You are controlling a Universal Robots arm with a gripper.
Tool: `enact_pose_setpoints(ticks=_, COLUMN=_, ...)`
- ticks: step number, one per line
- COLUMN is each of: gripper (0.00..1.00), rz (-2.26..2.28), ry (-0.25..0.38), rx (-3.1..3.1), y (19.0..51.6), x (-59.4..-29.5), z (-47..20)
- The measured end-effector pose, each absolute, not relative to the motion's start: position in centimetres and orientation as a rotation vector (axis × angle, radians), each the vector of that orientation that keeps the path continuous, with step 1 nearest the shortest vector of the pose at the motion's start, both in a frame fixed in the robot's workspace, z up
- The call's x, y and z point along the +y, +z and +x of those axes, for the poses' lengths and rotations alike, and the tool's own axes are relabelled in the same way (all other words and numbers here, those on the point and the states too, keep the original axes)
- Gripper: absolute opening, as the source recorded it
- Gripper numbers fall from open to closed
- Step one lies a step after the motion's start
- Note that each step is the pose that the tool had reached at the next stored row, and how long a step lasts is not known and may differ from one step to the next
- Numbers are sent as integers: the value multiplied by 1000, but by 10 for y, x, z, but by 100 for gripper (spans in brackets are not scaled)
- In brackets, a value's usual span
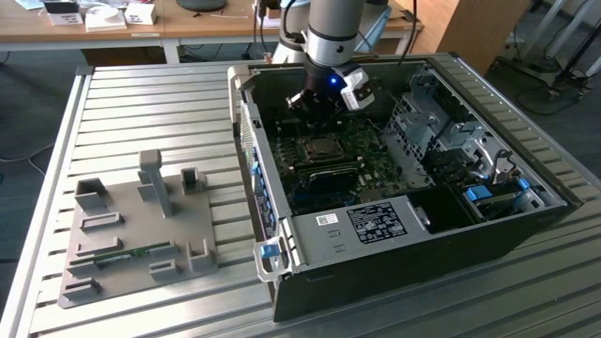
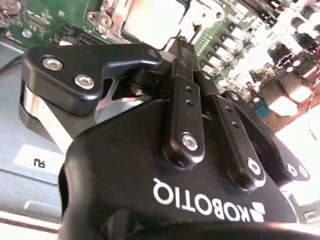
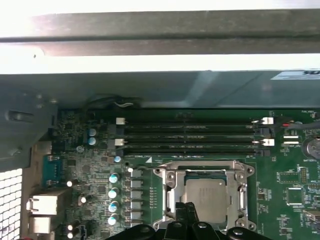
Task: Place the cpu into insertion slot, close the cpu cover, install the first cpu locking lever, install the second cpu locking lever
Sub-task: 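Install the first cpu locking lever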
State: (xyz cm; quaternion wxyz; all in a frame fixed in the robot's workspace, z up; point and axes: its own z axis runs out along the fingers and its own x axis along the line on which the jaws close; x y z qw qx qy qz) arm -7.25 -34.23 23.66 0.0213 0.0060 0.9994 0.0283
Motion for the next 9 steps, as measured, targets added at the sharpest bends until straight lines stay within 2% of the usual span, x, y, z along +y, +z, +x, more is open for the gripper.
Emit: enact_pose_setpoints(ticks=9, gripper=11, rz=18, ry=87, rx=3096, y=239, x=-342, z=-74)
